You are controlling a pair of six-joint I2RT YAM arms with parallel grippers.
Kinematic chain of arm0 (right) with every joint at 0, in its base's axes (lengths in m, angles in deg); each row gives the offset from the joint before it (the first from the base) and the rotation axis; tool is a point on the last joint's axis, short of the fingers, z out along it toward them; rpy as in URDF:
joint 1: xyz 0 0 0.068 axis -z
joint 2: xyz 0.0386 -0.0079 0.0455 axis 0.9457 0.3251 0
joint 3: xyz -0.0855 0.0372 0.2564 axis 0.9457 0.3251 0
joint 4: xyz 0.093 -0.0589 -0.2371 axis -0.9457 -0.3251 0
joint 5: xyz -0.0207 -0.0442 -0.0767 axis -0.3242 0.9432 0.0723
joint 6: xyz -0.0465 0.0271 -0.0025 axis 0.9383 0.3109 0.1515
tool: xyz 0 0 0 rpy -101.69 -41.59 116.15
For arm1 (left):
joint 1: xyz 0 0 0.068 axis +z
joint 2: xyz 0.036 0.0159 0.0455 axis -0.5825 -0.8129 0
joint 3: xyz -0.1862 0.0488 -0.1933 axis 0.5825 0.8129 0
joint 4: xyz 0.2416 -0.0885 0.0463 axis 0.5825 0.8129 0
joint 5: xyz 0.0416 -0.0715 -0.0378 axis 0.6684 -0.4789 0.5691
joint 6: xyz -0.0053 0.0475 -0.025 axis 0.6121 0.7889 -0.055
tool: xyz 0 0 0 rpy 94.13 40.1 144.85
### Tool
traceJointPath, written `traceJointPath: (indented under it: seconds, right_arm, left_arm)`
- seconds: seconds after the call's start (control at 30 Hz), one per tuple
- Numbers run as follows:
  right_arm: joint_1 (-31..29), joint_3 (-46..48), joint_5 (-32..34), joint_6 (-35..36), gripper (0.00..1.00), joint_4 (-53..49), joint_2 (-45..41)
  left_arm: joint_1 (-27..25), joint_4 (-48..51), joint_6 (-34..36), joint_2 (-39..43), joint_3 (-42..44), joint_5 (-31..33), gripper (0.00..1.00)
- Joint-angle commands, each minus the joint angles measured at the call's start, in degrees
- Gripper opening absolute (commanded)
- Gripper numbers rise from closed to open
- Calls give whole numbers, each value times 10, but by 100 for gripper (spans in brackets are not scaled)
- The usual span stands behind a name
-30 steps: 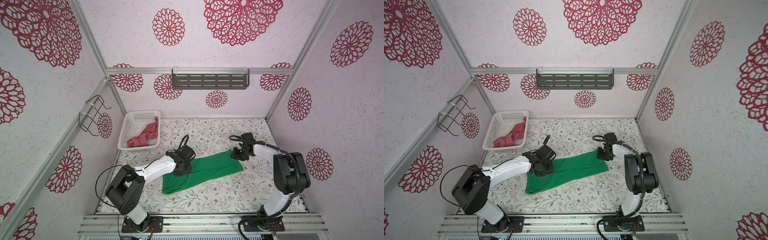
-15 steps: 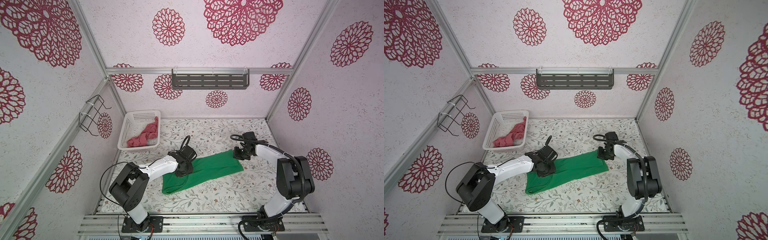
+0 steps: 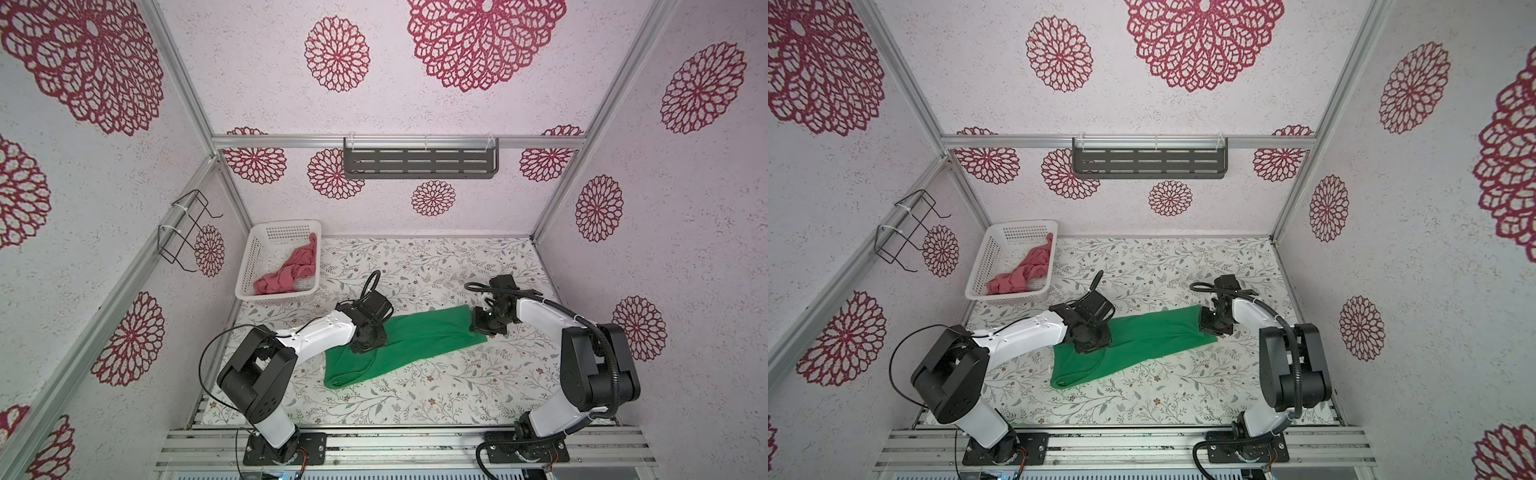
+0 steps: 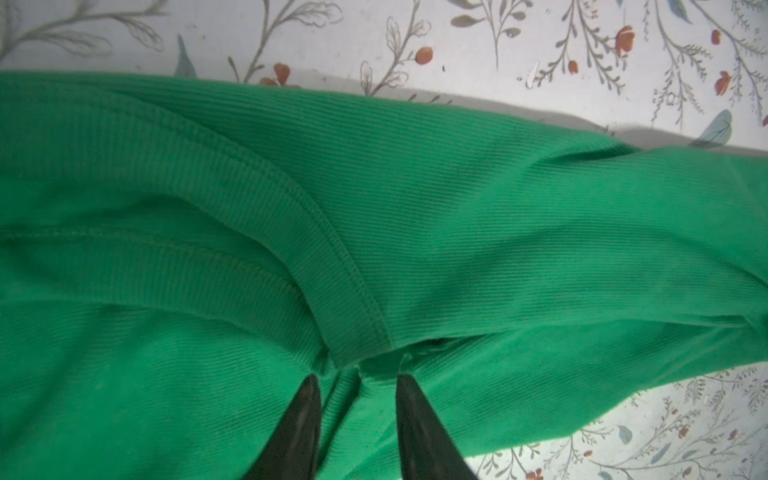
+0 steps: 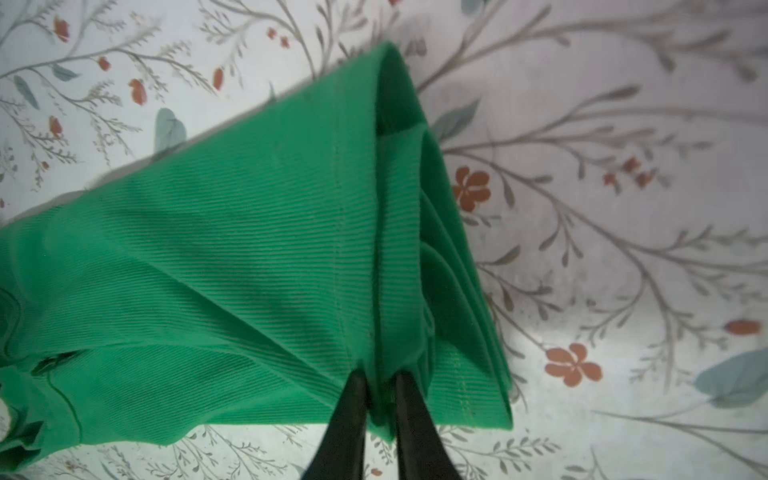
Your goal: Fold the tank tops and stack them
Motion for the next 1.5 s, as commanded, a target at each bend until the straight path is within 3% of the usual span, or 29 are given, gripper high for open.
traceJointPath:
  seconds: [0.0, 0.33, 0.53, 0.83, 1.1, 1.47]
  right_arm:
    - [4, 9, -24, -2, 29, 18, -16]
    - [4, 20, -34, -7, 36, 45, -14]
    - [3, 18, -36, -24, 20, 37, -22]
    - [3, 4, -5, -39, 39, -22, -52]
    - [4, 46, -23, -76, 41, 7, -67]
    - [3, 52, -26, -102, 38, 51, -48]
  left_arm:
    - [-4, -15, 7, 14, 1, -6, 35]
    - [-3, -17, 10, 17, -8, -5, 34]
    - [-1, -19, 10, 4, -19, -4, 34]
    - [0, -8, 8, -25, -31, 0, 38]
    - [-1, -15, 3, -34, -19, 2, 39]
    - [0, -28, -2, -53, -18, -2, 28]
